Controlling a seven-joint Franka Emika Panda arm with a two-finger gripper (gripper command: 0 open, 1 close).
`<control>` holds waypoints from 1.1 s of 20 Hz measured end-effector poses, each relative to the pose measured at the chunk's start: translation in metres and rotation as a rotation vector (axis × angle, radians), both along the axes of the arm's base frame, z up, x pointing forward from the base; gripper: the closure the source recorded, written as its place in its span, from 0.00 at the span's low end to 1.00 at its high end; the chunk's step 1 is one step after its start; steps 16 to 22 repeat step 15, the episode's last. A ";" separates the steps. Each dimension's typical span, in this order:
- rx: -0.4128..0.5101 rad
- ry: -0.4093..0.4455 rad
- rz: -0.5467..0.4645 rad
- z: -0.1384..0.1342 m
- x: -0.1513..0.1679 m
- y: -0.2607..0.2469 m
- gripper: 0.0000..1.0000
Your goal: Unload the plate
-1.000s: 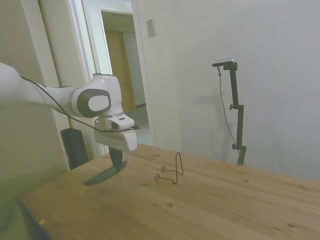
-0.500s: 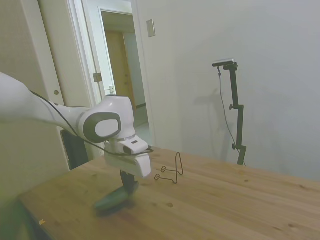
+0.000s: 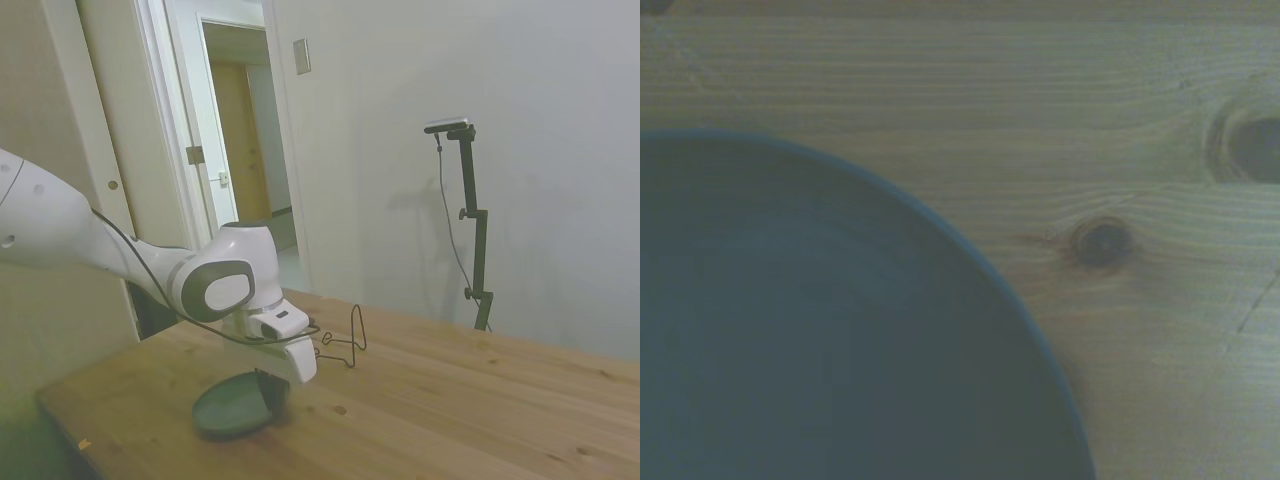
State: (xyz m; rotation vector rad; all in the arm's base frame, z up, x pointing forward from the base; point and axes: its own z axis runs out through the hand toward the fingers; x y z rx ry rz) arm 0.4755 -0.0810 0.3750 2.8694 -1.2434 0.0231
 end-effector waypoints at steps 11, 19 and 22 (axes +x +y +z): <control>-0.010 -0.054 0.007 0.021 0.004 -0.001 0.00; -0.002 -0.118 -0.008 0.078 0.013 -0.002 0.00; -0.002 -0.118 -0.008 0.078 0.013 -0.002 0.00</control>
